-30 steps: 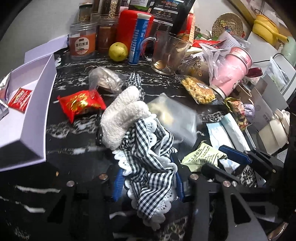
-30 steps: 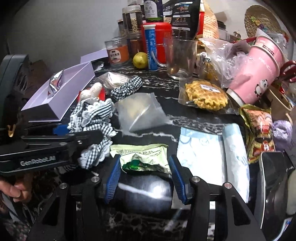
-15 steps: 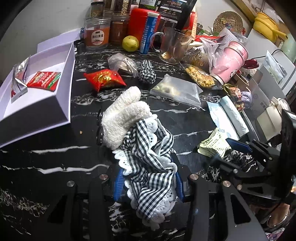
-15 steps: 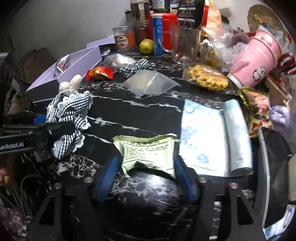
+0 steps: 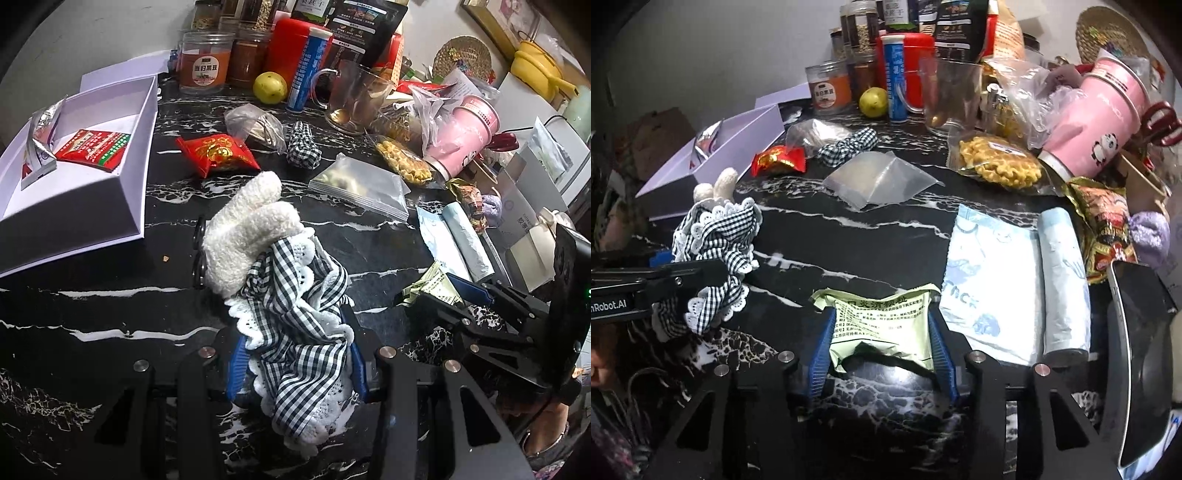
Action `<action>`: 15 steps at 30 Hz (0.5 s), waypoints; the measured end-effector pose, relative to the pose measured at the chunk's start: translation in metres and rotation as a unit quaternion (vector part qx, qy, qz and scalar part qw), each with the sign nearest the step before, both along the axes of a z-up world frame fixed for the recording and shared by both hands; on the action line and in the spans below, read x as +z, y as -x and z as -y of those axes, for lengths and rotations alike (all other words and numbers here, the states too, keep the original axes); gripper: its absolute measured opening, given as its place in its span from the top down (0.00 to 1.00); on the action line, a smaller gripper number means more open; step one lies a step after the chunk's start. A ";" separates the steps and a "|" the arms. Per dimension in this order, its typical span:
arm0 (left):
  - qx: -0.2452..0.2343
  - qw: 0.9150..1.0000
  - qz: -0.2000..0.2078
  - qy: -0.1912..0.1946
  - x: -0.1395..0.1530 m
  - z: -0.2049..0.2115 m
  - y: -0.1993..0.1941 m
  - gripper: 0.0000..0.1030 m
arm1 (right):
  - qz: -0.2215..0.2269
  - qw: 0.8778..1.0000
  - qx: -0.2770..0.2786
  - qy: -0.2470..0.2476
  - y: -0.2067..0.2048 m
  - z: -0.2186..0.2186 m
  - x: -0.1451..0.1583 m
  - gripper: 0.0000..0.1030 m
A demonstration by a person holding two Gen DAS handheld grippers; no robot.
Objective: Organize soft objects
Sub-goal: 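Lift the gingham cloth and green sachet toward the white box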
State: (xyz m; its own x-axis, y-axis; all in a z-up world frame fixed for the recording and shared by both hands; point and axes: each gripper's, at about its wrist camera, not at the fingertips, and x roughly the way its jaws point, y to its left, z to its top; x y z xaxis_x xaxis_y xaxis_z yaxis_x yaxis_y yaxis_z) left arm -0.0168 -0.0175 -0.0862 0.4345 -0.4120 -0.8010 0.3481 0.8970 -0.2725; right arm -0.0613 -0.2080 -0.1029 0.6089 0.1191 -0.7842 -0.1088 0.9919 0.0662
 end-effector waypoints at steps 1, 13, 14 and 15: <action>0.000 1.000 0.002 0.000 0.001 -0.001 0.001 0.57 | 0.000 1.000 -0.002 -0.005 0.002 0.001 0.001 0.54; 0.005 1.000 0.021 0.016 0.015 -0.010 0.022 0.57 | 0.019 0.999 0.029 -0.026 0.029 -0.014 0.018 0.54; 0.008 1.000 0.023 0.019 0.017 -0.013 0.024 0.57 | 0.018 0.999 0.034 -0.032 0.032 -0.016 0.019 0.54; 0.011 0.999 0.025 0.021 0.019 -0.016 0.026 0.57 | 0.019 0.998 0.038 -0.036 0.034 -0.018 0.020 0.54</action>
State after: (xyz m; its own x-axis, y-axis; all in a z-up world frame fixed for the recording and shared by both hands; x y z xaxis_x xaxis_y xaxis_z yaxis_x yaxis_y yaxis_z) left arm -0.0433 -0.0020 -0.0672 0.4832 -0.4348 -0.7599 0.3427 0.8926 -0.2929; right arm -0.0951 -0.1905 -0.0826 0.6245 0.2215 -0.7490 -0.1881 0.9734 0.1310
